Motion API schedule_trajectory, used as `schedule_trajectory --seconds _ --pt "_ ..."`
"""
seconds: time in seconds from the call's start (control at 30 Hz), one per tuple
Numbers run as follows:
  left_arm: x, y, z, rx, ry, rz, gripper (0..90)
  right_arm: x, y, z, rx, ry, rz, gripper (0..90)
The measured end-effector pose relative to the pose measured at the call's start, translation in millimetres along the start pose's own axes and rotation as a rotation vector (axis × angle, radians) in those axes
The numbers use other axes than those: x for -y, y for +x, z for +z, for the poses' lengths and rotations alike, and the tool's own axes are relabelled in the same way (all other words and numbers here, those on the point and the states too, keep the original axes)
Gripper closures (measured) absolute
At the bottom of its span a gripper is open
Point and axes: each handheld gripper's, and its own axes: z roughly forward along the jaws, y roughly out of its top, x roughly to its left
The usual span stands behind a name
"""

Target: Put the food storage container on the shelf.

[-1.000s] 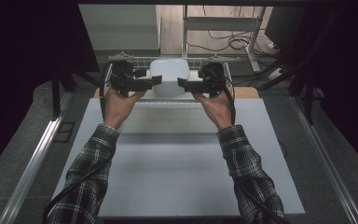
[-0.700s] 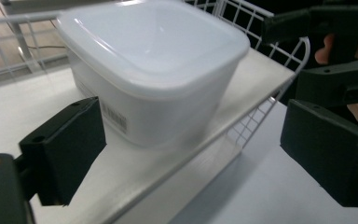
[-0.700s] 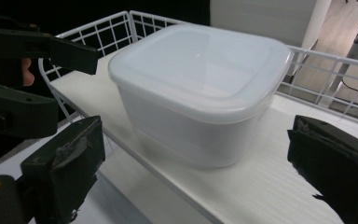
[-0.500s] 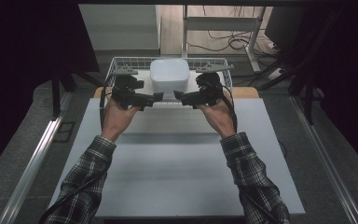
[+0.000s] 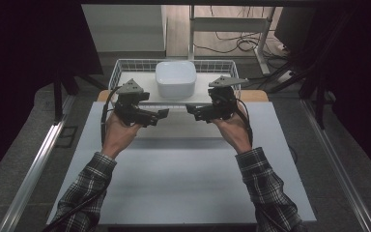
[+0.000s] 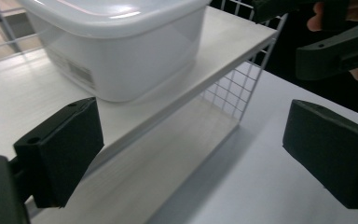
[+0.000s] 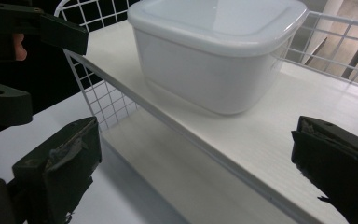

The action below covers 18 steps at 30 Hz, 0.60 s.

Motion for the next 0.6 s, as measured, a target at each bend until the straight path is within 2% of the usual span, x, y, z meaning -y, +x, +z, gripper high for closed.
schedule_trajectory --seconds 0.13,0.3,0.37,0.47,0.6 --pt "6.4 -2.2 -4.2 0.025 -0.035 -0.006 2.4 6.0 2.9 -4.8 -0.009 0.003 -0.011 1.1" --pt "17.5 -5.7 -5.9 0.037 -0.034 -0.015 1.9 12.8 7.1 -11.9 -0.016 0.004 -0.026 1.2" --pt "22.1 -7.7 -5.5 0.041 -0.022 -0.018 1.7 15.0 9.1 -14.5 -0.022 0.006 -0.031 1.1" --pt "28.9 -12.6 -5.1 0.035 0.003 0.004 1.6 20.2 13.8 -17.7 -0.03 0.008 -0.041 1.1" --pt "39.3 -19.5 -4.3 0.043 0.027 0.012 1.3 28.5 19.5 -19.3 -0.042 0.006 -0.045 1.2"
